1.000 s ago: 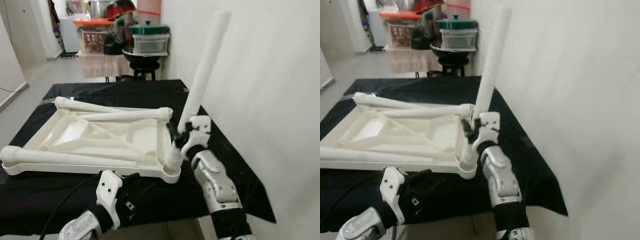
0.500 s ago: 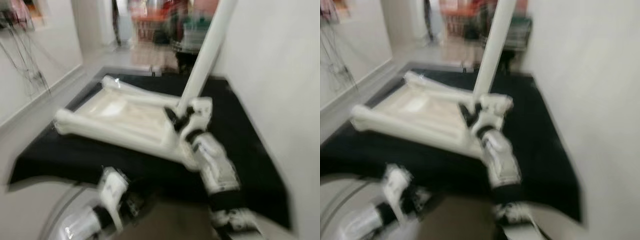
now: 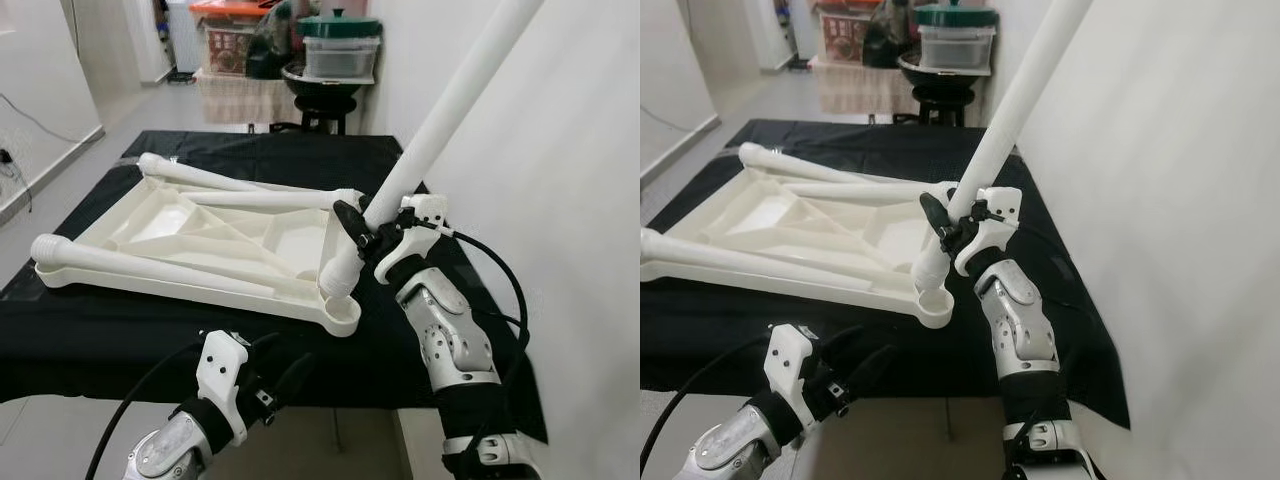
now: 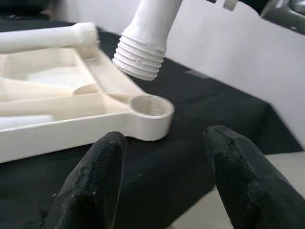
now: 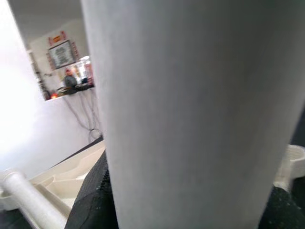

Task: Building children table

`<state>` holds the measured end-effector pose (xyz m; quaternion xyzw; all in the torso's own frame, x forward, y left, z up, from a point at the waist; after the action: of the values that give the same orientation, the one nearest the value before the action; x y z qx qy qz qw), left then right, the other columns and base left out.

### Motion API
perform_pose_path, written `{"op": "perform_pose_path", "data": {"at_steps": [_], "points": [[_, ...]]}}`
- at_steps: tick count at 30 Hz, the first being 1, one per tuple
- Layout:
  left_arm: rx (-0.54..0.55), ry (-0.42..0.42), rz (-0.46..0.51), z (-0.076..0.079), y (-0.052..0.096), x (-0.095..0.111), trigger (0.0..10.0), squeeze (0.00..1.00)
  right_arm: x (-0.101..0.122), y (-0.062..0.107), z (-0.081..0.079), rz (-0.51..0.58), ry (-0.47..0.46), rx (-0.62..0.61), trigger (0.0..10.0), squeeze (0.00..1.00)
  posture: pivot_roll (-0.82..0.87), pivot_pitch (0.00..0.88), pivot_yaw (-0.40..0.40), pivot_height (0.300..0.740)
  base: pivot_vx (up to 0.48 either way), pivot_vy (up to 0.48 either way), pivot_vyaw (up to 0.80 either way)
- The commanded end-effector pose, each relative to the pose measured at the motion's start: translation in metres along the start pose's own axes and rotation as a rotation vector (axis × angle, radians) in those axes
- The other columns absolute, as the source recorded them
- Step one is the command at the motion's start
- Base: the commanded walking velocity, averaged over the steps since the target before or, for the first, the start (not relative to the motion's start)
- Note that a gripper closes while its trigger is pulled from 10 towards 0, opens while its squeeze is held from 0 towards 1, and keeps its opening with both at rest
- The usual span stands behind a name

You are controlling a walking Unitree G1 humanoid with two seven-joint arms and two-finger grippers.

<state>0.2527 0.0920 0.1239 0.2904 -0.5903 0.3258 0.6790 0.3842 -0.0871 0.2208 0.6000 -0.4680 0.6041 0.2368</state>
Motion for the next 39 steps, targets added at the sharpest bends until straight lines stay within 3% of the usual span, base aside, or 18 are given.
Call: {"op": "perform_pose_path", "data": {"at_steps": [1, 26, 39], "points": [[0.034, -0.007, 0.011, -0.006, -0.004, 0.001, 10.0, 0.0, 0.0, 0.002, -0.002, 0.007, 0.005, 0.012, 10.0, 0.0, 0.05, 0.0, -0.054, 0.74, 0.0, 0.0, 0.0], [0.144, -0.126, 0.058, -0.029, -0.023, 0.014, 10.0, 0.0, -0.004, 0.004, -0.02, -0.023, 0.045, 0.062, 10.0, 0.0, 0.04, 0.0, -0.046, 0.74, 0.0, 0.0, 0.0], [0.169, -0.137, 0.091, -0.036, -0.028, 0.025, 10.0, 0.0, -0.005, 0.003, -0.027, -0.023, 0.036, 0.09, 10.0, 0.0, 0.04, 0.0, -0.043, 0.74, 0.0, 0.0, 0.0]]}}
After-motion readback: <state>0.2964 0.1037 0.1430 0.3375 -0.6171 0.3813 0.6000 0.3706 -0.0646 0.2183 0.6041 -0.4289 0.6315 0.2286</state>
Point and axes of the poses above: a point about 5 cm out from each wrist's last joint towards the gripper, its own y axis pointing back from the gripper into the wrist, its own x axis along the axis of the wrist's last joint, z = x × y, the point moved 4 cm from there along -y, pointing out of the wrist towards the gripper, and after that the axes turned 2 degrees about y, right-handed, at the moved point
